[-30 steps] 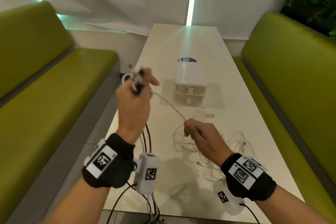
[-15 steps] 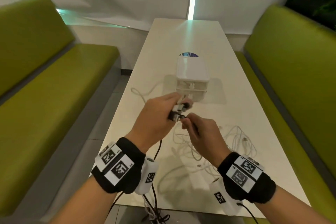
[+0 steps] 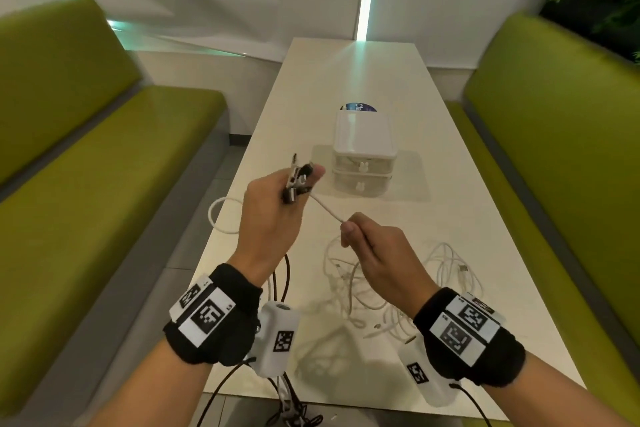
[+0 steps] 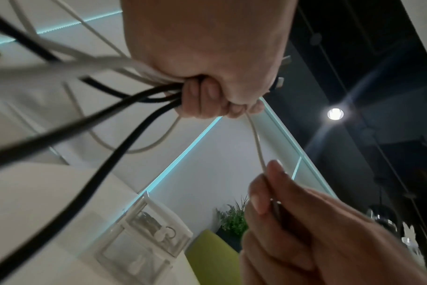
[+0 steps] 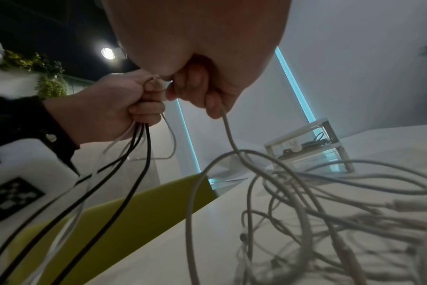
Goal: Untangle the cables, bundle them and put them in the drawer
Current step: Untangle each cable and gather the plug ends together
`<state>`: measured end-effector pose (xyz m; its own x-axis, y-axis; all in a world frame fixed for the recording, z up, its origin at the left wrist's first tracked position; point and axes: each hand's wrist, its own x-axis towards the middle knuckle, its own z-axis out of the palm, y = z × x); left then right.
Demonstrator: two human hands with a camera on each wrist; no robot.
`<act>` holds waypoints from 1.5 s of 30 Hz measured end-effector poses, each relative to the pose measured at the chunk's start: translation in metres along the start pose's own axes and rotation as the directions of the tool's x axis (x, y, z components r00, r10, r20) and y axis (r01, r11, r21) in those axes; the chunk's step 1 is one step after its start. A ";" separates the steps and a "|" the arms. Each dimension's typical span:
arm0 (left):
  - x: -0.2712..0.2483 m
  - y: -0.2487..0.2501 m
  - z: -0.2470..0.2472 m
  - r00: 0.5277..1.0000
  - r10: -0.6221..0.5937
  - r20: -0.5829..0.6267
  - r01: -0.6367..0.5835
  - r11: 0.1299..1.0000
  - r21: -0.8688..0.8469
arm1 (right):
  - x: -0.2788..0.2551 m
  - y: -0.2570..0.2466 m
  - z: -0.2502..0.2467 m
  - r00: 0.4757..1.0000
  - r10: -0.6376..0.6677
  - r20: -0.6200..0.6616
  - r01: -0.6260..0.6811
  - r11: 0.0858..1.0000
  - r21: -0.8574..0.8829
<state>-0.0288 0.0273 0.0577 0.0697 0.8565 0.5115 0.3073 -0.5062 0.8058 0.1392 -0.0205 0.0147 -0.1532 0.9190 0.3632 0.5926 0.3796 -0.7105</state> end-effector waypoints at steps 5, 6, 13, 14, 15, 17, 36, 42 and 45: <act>0.009 -0.002 -0.010 0.922 -0.338 -0.187 0.251 0.892 -0.376 | -0.004 0.006 -0.001 0.993 0.089 0.078 -0.093 0.994 0.055; 0.012 -0.005 -0.013 0.907 -0.374 -0.193 0.266 0.865 -0.426 | -0.006 0.009 0.000 0.991 0.103 0.090 -0.108 0.993 0.051; 0.011 -0.001 -0.012 0.980 -0.002 -0.197 0.014 0.998 0.062 | -0.003 0.015 0.006 0.977 0.213 -0.013 -0.211 0.973 0.097; 0.009 0.003 -0.011 0.975 0.112 -0.190 -0.098 0.992 0.083 | 0.000 0.014 0.006 0.974 0.226 -0.028 -0.224 0.972 0.076; 0.005 0.006 -0.007 0.965 0.207 -0.160 -0.197 0.977 0.076 | 0.002 0.014 0.006 0.970 0.240 -0.036 -0.239 0.970 0.044; -0.005 0.011 0.005 0.939 0.342 -0.048 -0.340 0.939 0.050 | 0.005 0.013 0.007 0.961 0.272 -0.039 -0.273 0.961 -0.032; -0.012 -0.007 0.031 0.912 0.010 0.411 -0.229 0.841 0.489 | 0.004 0.014 -0.005 0.962 0.254 0.097 -0.261 0.963 0.067; 0.019 -0.006 -0.001 0.998 0.061 0.018 -0.064 0.969 0.241 | -0.009 0.023 -0.009 0.963 0.251 0.102 -0.262 0.959 0.110; 0.021 0.001 -0.003 0.983 -0.102 -0.154 0.120 0.987 0.111 | -0.009 0.021 -0.006 0.966 0.225 0.127 -0.244 0.958 0.152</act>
<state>-0.0301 0.0441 0.0704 -0.1094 0.8777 0.4666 0.4170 -0.3856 0.8231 0.1574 -0.0209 -0.0001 -0.1151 0.9868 0.1138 0.4852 0.1559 -0.8604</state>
